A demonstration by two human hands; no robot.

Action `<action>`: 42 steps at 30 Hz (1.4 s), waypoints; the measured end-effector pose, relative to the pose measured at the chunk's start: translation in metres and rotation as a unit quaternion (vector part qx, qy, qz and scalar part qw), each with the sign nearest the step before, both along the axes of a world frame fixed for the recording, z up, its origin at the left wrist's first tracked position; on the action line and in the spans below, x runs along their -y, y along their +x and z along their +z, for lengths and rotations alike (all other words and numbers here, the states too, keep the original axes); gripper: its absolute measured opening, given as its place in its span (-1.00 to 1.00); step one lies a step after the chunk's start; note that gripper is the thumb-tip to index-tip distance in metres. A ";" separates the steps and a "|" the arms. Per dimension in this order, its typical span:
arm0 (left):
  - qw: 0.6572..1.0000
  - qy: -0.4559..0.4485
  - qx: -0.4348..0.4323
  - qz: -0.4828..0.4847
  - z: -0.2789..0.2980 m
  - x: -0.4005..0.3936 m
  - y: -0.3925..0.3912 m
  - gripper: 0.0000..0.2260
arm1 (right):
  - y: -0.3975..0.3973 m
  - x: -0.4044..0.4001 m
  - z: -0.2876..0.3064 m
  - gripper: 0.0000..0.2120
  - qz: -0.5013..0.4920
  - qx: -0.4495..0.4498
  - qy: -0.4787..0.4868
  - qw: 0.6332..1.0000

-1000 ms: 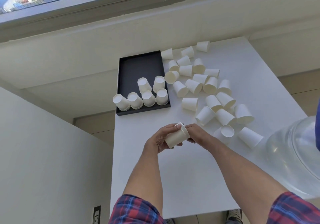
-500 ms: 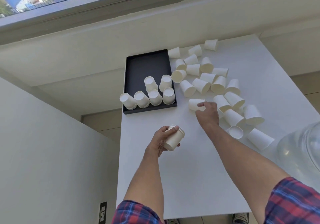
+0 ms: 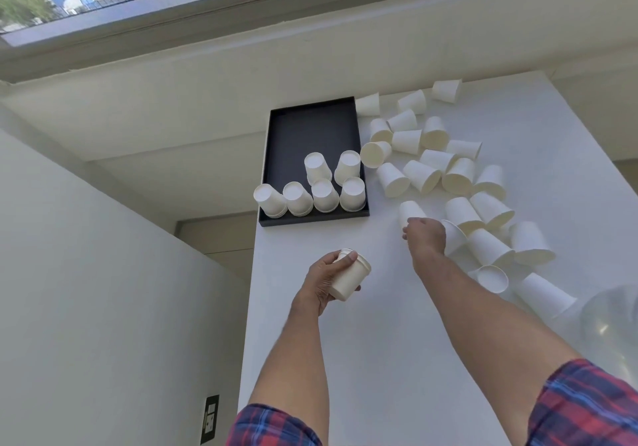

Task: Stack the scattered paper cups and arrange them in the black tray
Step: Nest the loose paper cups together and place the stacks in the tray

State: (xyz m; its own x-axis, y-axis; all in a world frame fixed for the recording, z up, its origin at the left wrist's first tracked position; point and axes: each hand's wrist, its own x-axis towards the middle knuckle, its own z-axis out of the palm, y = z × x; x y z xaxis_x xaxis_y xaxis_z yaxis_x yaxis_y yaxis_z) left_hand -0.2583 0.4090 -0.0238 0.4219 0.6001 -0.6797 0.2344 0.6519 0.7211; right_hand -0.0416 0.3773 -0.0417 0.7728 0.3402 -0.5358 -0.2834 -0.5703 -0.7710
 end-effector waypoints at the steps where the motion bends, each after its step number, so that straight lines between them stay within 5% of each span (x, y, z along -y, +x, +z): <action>1: 1.000 -0.001 0.004 0.004 0.000 -0.001 0.001 -0.61 | -0.001 0.002 -0.001 -0.72 -0.014 0.008 0.003 1.000; 9: 0.999 -0.006 0.028 0.026 -0.003 -0.008 0.008 -0.62 | -0.015 0.021 0.003 -0.97 0.035 0.101 0.066 0.992; 14: 0.997 -0.003 0.065 0.046 -0.002 -0.010 0.011 -0.64 | -0.020 0.023 0.005 -0.76 0.158 0.020 0.160 0.974; 24: 0.997 0.018 0.041 0.069 -0.001 -0.024 0.007 -0.55 | -0.024 0.016 0.013 -0.72 0.251 0.039 0.204 0.946; 30: 0.998 0.000 0.070 -0.007 0.007 -0.035 0.002 -0.50 | -0.027 0.009 0.017 -0.68 0.324 0.000 0.222 0.920; 42: 0.993 0.083 0.018 0.086 0.017 -0.064 0.023 -0.58 | -0.050 -0.014 0.017 -0.68 0.317 -0.045 0.282 0.904</action>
State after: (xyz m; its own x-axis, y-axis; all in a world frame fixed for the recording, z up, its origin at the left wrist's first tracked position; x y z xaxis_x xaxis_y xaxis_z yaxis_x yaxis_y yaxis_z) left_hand -0.2354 0.4733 -0.0067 0.3258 0.7675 -0.5520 0.1029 0.5516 0.8277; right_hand -0.0913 0.3917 -0.0244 0.2876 0.9386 -0.1907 -0.1130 -0.1645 -0.9799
